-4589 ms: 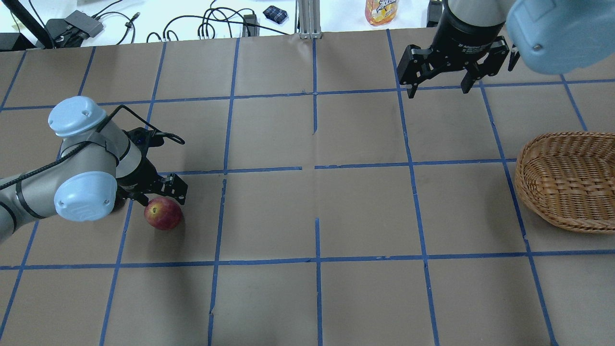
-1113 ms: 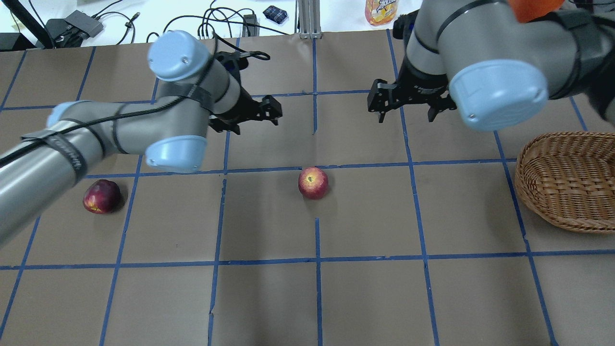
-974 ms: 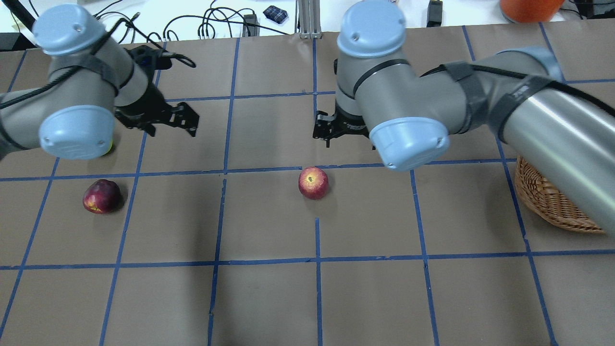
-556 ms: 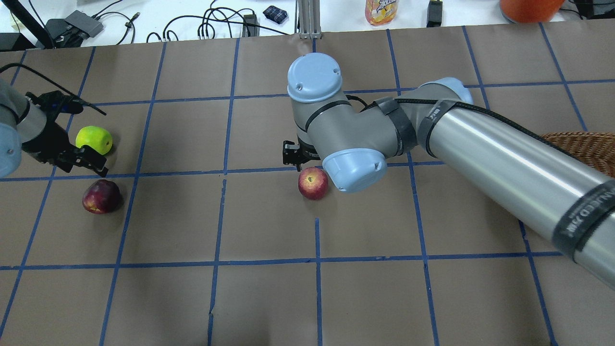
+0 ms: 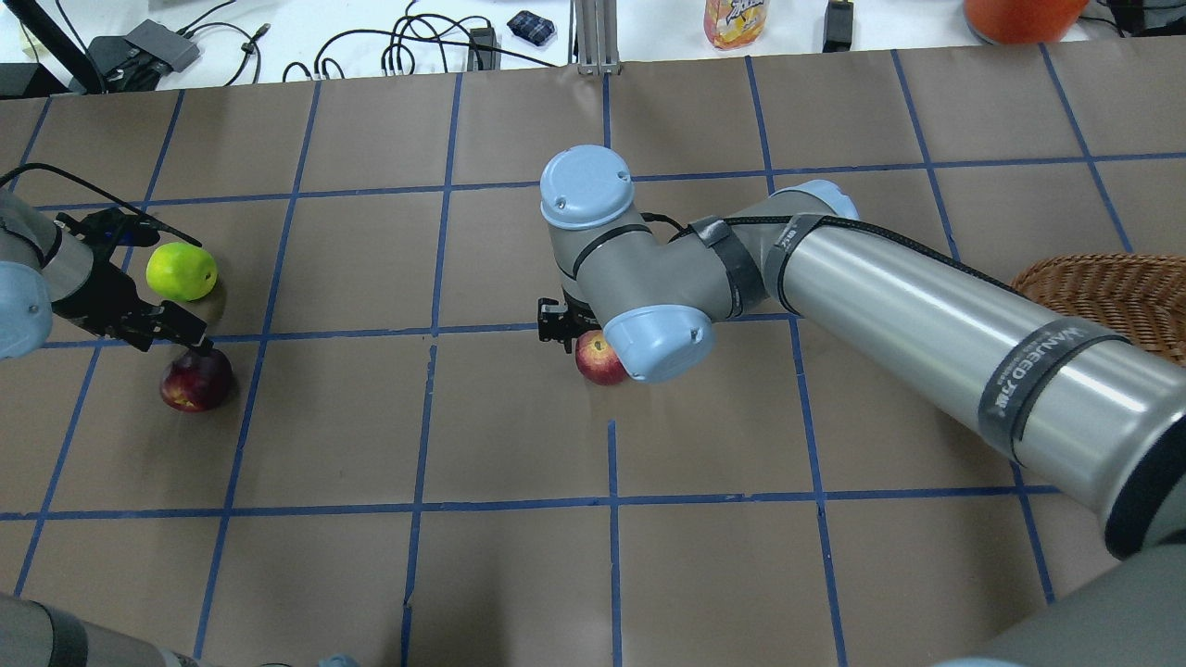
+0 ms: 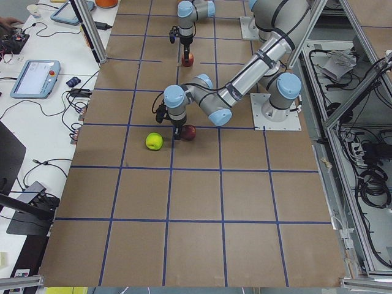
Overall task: Put all apples into basket
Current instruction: 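Grasp the red apple with right gripper while left grasps dark red apple, then carry red apple to basket with right while left sets dark apple centrally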
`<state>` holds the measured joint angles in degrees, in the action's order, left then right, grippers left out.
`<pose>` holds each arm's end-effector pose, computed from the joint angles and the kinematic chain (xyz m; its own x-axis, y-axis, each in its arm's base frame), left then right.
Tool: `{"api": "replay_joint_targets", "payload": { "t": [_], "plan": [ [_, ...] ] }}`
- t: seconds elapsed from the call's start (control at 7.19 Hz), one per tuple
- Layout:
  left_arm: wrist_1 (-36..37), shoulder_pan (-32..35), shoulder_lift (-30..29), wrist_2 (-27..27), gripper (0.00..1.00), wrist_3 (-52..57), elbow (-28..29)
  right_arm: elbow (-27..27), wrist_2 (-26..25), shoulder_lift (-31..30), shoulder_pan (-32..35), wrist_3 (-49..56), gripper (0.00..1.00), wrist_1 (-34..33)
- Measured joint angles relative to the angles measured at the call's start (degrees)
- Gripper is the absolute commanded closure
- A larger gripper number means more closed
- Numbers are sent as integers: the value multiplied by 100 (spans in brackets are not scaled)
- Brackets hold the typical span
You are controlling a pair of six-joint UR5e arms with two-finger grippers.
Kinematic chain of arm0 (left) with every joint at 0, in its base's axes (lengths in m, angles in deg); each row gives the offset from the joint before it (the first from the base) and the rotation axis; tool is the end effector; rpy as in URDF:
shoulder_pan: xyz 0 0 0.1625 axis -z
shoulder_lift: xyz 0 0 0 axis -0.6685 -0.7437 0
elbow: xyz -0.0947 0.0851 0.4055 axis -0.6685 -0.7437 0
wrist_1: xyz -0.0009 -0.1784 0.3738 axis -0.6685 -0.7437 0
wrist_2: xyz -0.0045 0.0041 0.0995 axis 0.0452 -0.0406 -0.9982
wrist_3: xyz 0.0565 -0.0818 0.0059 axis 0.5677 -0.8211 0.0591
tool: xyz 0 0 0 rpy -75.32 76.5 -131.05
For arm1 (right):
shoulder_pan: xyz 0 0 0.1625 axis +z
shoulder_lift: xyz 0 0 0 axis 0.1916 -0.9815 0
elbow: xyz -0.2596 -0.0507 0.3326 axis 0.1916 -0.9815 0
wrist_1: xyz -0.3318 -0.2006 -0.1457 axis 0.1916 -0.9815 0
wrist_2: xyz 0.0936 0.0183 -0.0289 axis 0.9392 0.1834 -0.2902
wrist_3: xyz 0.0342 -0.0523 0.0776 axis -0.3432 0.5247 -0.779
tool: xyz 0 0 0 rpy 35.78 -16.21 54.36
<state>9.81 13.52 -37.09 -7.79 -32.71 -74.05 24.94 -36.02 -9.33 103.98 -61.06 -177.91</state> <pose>0.1849 -0.5211 0.2056 -0.9761 0.1431 0.1637 0.1504 0.9881 0.0330 0.3809 -0.5028 0.1942 -0.9999 0.0007 0.0143 0.0008 1.0000 0.0093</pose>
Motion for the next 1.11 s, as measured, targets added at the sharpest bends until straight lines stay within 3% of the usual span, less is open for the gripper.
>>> {"api": "replay_joint_targets", "payload": {
  "t": [0.14, 0.28, 0.56, 0.83, 1.11],
  "plan": [
    [-142, -33, -72, 24, 29, -21, -49, 5, -2, 106, 0, 38, 76, -131],
    [-290, -87, -109, 10, 65, 7, -103, 4, 4, 140, -5, 97, 89, -183],
    [-388, -141, -84, -78, 100, 150, -134, -28, 31, -16, -124, 301, 88, -148],
    [-758, 35, 190, 100, 100, 2, -126, -11, 22, -549, -739, 952, 88, 269],
    [-1333, 1065, 525, 780, 100, -1634, -178, 122, -34, -1203, -1817, 1819, 88, 781]
  ]
}}
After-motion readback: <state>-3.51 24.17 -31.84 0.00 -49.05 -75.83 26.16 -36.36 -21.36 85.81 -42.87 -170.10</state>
